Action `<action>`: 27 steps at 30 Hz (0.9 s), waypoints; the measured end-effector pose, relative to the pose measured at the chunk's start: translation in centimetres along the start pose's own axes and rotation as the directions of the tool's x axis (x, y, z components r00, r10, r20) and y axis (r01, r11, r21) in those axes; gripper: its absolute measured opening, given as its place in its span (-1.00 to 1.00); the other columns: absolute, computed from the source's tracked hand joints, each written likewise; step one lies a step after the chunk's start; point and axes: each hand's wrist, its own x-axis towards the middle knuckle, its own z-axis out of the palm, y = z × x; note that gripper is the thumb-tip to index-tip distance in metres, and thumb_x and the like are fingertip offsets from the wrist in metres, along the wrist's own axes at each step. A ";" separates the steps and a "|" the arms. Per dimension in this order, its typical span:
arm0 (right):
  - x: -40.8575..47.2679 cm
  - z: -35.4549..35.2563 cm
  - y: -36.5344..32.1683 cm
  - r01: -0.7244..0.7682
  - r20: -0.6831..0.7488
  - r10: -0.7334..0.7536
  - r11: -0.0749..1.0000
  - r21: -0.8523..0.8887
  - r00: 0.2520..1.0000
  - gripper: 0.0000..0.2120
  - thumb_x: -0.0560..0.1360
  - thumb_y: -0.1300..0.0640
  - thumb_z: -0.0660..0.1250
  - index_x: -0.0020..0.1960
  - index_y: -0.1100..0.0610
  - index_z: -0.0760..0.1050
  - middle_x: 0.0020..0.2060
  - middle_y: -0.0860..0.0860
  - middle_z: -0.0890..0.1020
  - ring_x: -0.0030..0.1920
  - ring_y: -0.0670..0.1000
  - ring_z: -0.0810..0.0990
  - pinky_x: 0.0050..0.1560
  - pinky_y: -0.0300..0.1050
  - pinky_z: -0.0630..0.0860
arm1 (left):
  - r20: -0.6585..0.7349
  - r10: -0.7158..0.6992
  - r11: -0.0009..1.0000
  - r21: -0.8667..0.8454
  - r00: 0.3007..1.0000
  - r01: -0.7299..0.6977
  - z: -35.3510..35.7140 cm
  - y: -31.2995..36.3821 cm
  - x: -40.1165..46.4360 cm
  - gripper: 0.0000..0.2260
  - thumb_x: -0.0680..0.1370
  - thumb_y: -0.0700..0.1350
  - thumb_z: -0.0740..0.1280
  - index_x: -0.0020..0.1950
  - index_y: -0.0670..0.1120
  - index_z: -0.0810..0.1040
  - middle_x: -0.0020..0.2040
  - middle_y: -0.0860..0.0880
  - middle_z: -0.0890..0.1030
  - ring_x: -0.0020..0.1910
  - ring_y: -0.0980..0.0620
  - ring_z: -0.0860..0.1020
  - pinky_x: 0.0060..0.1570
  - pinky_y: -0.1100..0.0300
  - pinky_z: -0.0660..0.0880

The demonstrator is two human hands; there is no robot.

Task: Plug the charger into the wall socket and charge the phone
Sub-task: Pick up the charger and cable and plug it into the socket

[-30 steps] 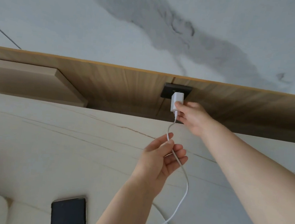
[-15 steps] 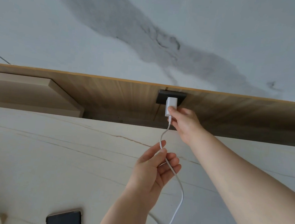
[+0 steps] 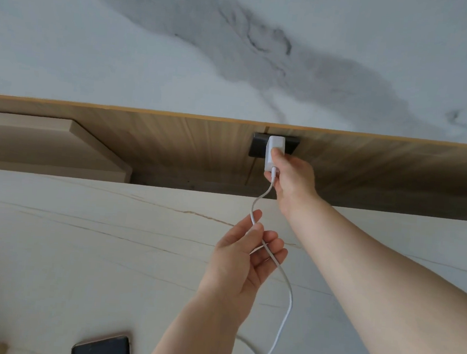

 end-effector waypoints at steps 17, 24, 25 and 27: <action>-2.6 -1.8 -1.4 -0.016 0.155 0.047 0.981 -0.193 0.987 -0.59 0.49 0.17 0.35 0.32 0.16 0.39 0.19 0.14 0.52 0.20 0.14 0.53 0.24 0.05 0.52 | 0.000 -0.043 0.983 0.177 0.999 0.042 -0.2 -0.7 -1.5 -0.87 0.59 -0.18 0.27 0.06 -0.14 0.59 -0.27 -0.06 0.66 -0.20 -0.05 0.69 0.07 -0.01 0.56; -12.8 -7.4 0.5 -0.175 0.365 0.190 0.982 -0.074 0.911 -0.71 0.55 -0.05 0.20 0.10 0.11 0.56 -0.06 -0.01 0.70 -0.05 0.01 0.65 0.03 -0.08 0.52 | 0.130 0.009 0.999 0.052 0.991 -0.016 -0.2 -0.9 -4.5 -0.76 0.59 -0.34 0.18 0.22 -0.27 0.52 -0.08 -0.17 0.65 -0.15 -0.01 0.67 -0.07 0.16 0.64; -14.6 -8.4 1.0 -0.207 0.402 0.206 0.977 -0.042 0.892 -0.67 0.54 -0.10 0.17 0.04 0.10 0.58 -0.13 -0.04 0.72 -0.08 -0.01 0.65 0.03 -0.10 0.50 | 0.126 0.036 0.999 0.025 0.991 -0.040 -0.1 -0.7 -5.0 -0.73 0.58 -0.35 0.19 0.27 -0.31 0.48 -0.02 -0.20 0.63 -0.10 -0.03 0.65 -0.06 0.18 0.63; -18.0 -10.1 2.2 -0.242 0.452 0.244 0.968 -0.063 0.858 -0.62 0.50 -0.17 0.19 0.06 0.07 0.59 -0.07 -0.05 0.73 0.02 -0.04 0.66 0.11 -0.10 0.47 | 0.070 0.062 0.998 -0.035 0.996 -0.059 0.2 -0.3 -6.0 -0.65 0.56 -0.39 0.19 0.36 -0.32 0.38 0.11 -0.28 0.59 0.02 -0.10 0.63 0.06 0.13 0.60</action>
